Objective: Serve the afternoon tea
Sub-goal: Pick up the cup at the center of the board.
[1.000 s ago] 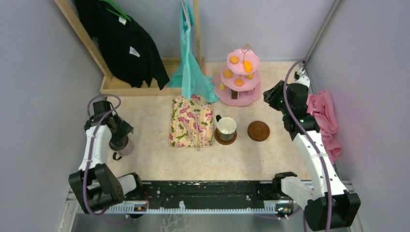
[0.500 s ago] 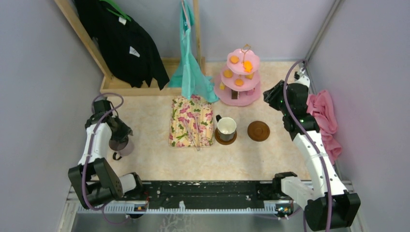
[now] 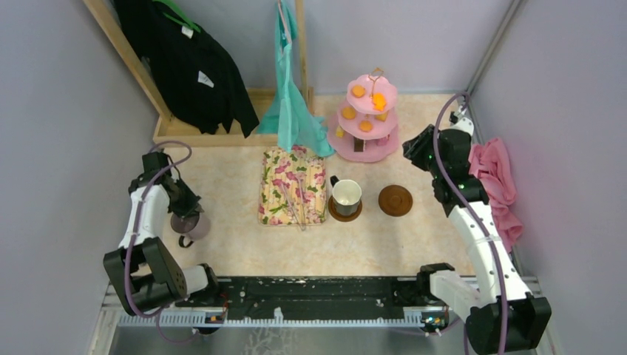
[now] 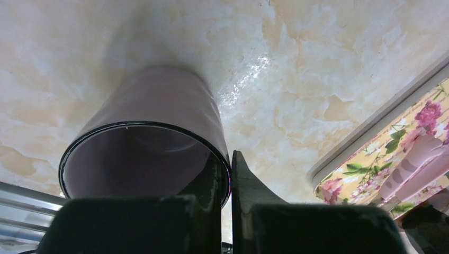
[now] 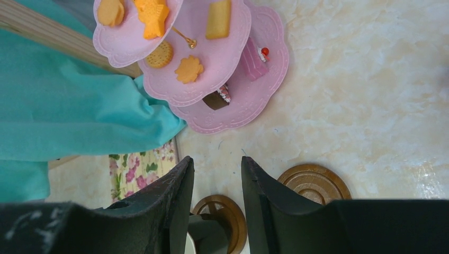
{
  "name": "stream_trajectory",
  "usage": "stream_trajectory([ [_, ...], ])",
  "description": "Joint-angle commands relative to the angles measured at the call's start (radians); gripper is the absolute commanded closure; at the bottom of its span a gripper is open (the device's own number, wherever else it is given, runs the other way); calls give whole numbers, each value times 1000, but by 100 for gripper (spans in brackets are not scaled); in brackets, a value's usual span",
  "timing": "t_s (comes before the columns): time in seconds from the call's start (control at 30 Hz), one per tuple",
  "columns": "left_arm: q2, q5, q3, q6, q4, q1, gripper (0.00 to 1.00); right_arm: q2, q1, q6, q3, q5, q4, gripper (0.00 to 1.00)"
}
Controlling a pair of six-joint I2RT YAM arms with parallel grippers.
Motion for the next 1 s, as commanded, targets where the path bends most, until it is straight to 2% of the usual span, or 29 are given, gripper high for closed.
stream_trajectory([
  [0.0, -47, 48, 55, 20, -39, 4, 100, -37, -4, -7, 20, 8, 17, 61],
  [0.27, -220, 176, 169, 35, -37, -8, 100, -52, -4, -17, 39, 30, -13, 61],
  [0.5, -339, 183, 243, 9, 6, -136, 100, -58, -5, -29, 75, 75, -50, 61],
  [0.53, -350, 159, 255, -4, 16, -177, 100, -58, -5, -29, 81, 76, -58, 61],
  [0.7, -307, -34, 347, -83, 31, -525, 100, -54, -5, -26, 120, 93, -84, 61],
  [0.97, -84, -300, 543, -50, 27, -973, 100, -51, -5, -45, 189, 162, -143, 61],
])
